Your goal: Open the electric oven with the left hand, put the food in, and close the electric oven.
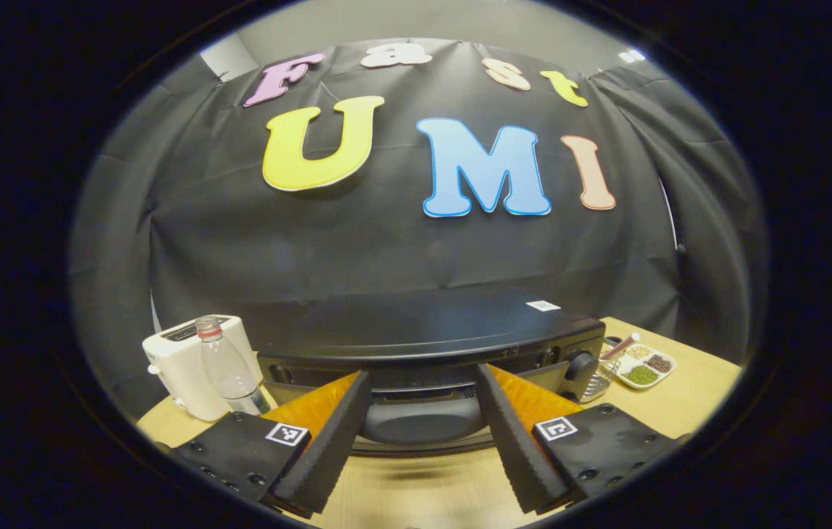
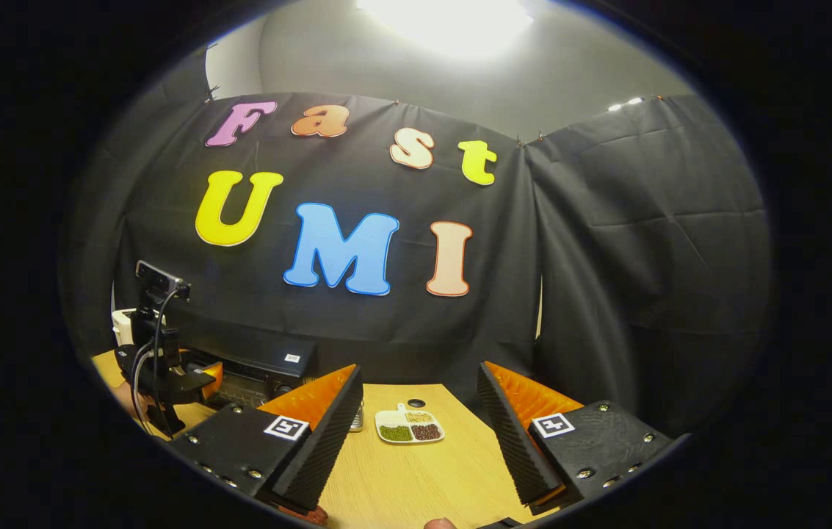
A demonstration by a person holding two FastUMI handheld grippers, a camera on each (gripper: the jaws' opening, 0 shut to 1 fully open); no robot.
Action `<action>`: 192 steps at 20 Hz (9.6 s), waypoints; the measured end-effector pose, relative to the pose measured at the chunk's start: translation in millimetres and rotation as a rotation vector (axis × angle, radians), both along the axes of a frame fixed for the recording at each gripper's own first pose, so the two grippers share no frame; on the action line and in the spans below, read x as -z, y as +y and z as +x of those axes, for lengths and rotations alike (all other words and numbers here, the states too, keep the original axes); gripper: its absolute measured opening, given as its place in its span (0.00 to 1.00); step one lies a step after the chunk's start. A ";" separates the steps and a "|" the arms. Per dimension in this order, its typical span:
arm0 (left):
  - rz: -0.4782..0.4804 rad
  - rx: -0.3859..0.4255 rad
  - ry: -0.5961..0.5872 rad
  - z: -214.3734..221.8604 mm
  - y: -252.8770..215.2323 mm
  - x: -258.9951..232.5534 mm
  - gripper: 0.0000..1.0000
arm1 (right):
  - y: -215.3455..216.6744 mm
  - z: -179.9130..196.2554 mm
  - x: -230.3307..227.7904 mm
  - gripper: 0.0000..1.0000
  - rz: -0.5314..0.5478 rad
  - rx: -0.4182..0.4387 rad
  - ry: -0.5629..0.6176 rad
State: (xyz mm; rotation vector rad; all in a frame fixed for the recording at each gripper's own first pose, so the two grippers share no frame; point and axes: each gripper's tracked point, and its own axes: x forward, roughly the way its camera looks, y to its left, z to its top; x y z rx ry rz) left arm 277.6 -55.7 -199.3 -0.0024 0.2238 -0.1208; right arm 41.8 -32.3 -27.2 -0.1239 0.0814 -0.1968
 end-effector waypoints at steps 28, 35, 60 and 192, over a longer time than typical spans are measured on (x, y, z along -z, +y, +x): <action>0.066 -0.011 0.242 -109.2 -6.7 96.1 0.97 | -7.7 -22.5 14.9 0.95 0.044 -0.055 0.041; 0.038 -0.030 0.341 -130.7 -5.0 130.9 0.97 | -0.7 -24.7 26.2 0.95 0.051 -0.081 0.087; -0.004 -0.154 -0.059 -216.7 34.0 -121.7 0.96 | 59.7 -29.5 163.5 0.96 0.509 -0.338 0.503; -0.044 0.039 0.638 -155.7 4.7 151.5 1.00 | 54.3 50.1 101.1 0.98 0.213 -0.211 0.246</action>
